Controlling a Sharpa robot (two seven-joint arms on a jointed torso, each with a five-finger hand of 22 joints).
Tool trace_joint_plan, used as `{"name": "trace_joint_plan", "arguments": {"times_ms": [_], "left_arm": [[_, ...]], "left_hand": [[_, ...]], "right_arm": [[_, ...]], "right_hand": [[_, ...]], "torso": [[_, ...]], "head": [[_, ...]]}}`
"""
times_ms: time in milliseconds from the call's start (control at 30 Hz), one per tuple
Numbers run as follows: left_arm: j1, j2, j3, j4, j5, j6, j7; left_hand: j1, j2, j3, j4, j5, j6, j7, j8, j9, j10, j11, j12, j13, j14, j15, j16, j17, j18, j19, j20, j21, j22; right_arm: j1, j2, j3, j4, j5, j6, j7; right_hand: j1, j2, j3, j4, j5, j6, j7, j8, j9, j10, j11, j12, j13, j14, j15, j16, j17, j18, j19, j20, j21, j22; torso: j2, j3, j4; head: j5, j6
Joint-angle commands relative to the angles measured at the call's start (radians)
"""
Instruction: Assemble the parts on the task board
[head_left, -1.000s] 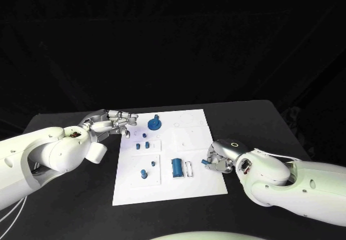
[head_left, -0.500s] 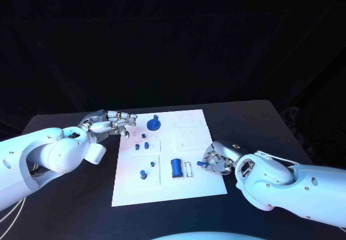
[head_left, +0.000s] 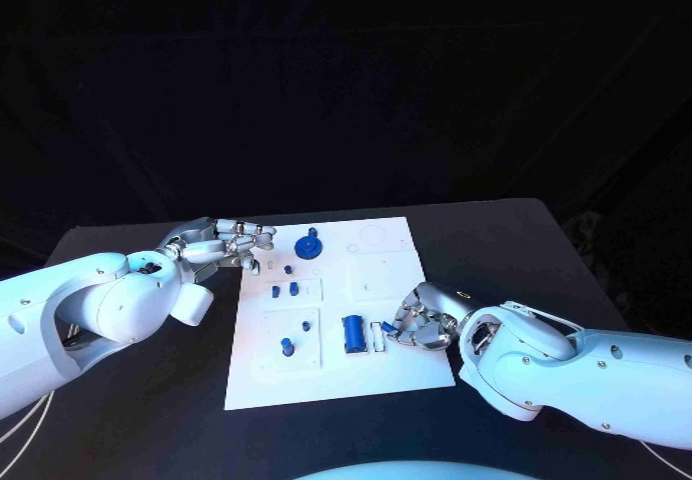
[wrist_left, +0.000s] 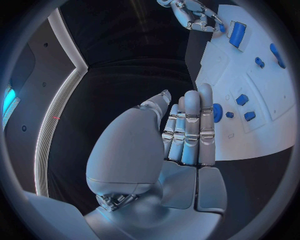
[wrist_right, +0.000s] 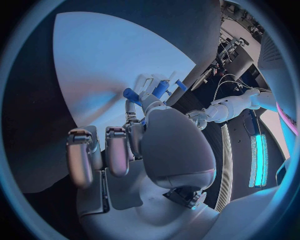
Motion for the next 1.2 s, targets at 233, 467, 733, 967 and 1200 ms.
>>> {"name": "trace_joint_plan", "arguments": {"times_ms": [233, 467, 733, 967, 1200], "left_arm": [[0.0, 0.001, 0.001, 0.004, 0.006, 0.017, 0.011], [0.0, 0.001, 0.001, 0.004, 0.006, 0.017, 0.011], [0.0, 0.001, 0.001, 0.005, 0.006, 0.018, 0.01], [0.0, 0.0, 0.001, 0.004, 0.006, 0.022, 0.008], [0.0, 0.0, 0.001, 0.004, 0.006, 0.024, 0.008]], "left_hand": [[0.005, 0.005, 0.0, 0.004, -0.001, -0.008, 0.002, 0.005, -0.001, -0.005, -0.001, 0.006, 0.001, -0.007, -0.002, -0.004, -0.001, 0.014, 0.002, 0.007, -0.008, -0.002], [0.005, 0.005, 0.0, 0.004, -0.001, -0.008, 0.002, 0.005, -0.001, -0.005, -0.001, 0.006, 0.001, -0.007, -0.002, -0.004, -0.001, 0.014, 0.002, 0.007, -0.008, -0.002], [0.005, 0.005, 0.0, 0.004, -0.001, -0.008, 0.002, 0.005, -0.001, -0.005, -0.001, 0.006, 0.001, -0.007, -0.002, -0.004, -0.001, 0.014, 0.002, 0.007, -0.008, -0.002], [0.005, 0.005, 0.0, 0.004, -0.001, -0.008, 0.003, 0.005, -0.001, -0.006, -0.001, 0.007, 0.001, -0.007, -0.002, -0.004, -0.001, 0.014, 0.002, 0.007, -0.008, -0.002], [0.005, 0.005, 0.0, 0.004, -0.001, -0.008, 0.003, 0.005, -0.001, -0.006, -0.001, 0.007, 0.001, -0.007, -0.002, -0.004, -0.001, 0.014, 0.002, 0.007, -0.008, -0.002]], "right_arm": [[0.0, 0.031, 0.0, -0.014, 0.063, 0.027, 0.001], [-0.001, 0.05, -0.001, -0.036, 0.08, 0.098, 0.006], [-0.002, 0.068, -0.001, -0.049, 0.071, 0.112, 0.006], [-0.002, 0.073, -0.001, -0.051, 0.061, 0.107, 0.008], [-0.002, 0.073, -0.001, -0.049, 0.05, 0.095, 0.01]], "right_hand": [[-0.037, -0.003, -0.007, 0.02, 0.021, 0.02, -0.012, 0.006, 0.016, 0.007, 0.001, 0.012, 0.04, 0.081, -0.008, 0.005, 0.161, -0.007, 0.103, -0.007, 0.005, 0.263], [-0.077, 0.004, -0.014, 0.044, 0.017, 0.028, -0.015, 0.014, 0.02, 0.018, -0.001, 0.032, 0.053, 0.082, -0.009, 0.008, 0.166, -0.007, 0.103, -0.008, 0.005, 0.263], [-0.123, 0.0, -0.036, 0.067, 0.029, 0.039, -0.018, 0.026, 0.027, 0.025, -0.003, 0.046, 0.064, 0.083, -0.011, 0.01, 0.169, -0.007, 0.103, -0.01, 0.005, 0.263], [-0.162, 0.0, -0.07, 0.08, 0.018, 0.04, -0.019, 0.033, 0.031, 0.027, -0.004, 0.05, 0.068, 0.082, -0.012, 0.01, 0.168, -0.007, 0.103, -0.011, 0.005, 0.263], [-0.213, 0.009, -0.121, 0.082, 0.038, 0.038, -0.018, 0.038, 0.034, 0.028, -0.003, 0.052, 0.071, 0.082, -0.011, 0.01, 0.169, -0.007, 0.103, -0.011, 0.005, 0.263]], "torso": [[0.0, -0.0005, 0.0003], [0.0, 0.0, -0.0006], [0.0, 0.0004, -0.0003], [0.0, 0.0, -0.0007], [0.0, 0.0004, -0.0012]], "head": [[0.002, 0.001], [0.007, 0.001], [0.008, 0.001], [0.008, 0.0], [0.007, 0.001]]}}
